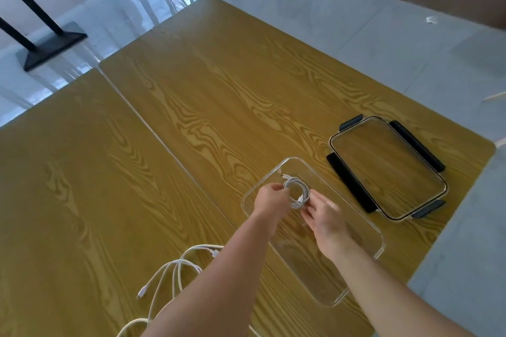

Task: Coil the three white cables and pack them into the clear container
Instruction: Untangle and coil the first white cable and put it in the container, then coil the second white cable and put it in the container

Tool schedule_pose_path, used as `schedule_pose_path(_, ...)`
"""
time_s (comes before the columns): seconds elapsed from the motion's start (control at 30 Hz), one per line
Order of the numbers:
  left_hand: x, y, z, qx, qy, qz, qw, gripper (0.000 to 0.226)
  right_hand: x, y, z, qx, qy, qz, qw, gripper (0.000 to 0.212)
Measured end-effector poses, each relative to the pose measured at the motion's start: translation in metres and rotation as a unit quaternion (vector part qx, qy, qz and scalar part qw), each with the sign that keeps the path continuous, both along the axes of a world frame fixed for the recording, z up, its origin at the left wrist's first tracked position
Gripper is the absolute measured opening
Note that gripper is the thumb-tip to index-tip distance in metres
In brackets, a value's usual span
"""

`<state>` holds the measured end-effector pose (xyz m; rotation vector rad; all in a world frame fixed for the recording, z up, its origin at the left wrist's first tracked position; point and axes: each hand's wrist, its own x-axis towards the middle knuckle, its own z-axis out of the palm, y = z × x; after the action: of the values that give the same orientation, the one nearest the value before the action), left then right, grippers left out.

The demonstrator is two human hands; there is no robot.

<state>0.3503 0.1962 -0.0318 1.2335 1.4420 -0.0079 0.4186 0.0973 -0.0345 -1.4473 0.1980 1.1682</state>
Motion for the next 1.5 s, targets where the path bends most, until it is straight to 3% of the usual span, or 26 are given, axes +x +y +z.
schedule_pose_path(0.23, 0.006, 0.003, -0.004, -0.023, -0.004, -0.006, 1.0, 0.035, 0.0, -0.002, -0.006, -0.028, -0.036, 0.026, 0.999, 0.054)
schedule_pose_path(0.8, -0.01, 0.008, 0.004, -0.075, -0.075, 0.023, 0.994, 0.033, -0.002, -0.017, 0.007, 0.009, -0.017, 0.005, 1.0, 0.056)
schedule_pose_path(0.97, -0.041, -0.003, 0.029, -0.106, -0.164, 0.09, 0.977, 0.016, -0.004, -0.033, 0.017, 0.037, -0.009, 0.024, 0.999, 0.053)
schedule_pose_path(1.07, -0.07, -0.011, 0.05, -0.105, -0.209, 0.128, 0.964, 0.017, -0.005, -0.035, 0.026, 0.056, 0.01, 0.012, 0.998, 0.049)
schedule_pose_path(1.27, -0.137, -0.033, 0.076, -0.065, -0.226, 0.19, 0.953, 0.019, -0.016, -0.029, 0.058, 0.077, 0.029, 0.041, 0.996, 0.032)
schedule_pose_path(1.5, -0.211, -0.066, 0.088, -0.029, -0.229, 0.283, 0.931, 0.017, -0.046, -0.028, 0.08, 0.102, 0.044, 0.115, 0.987, 0.034)
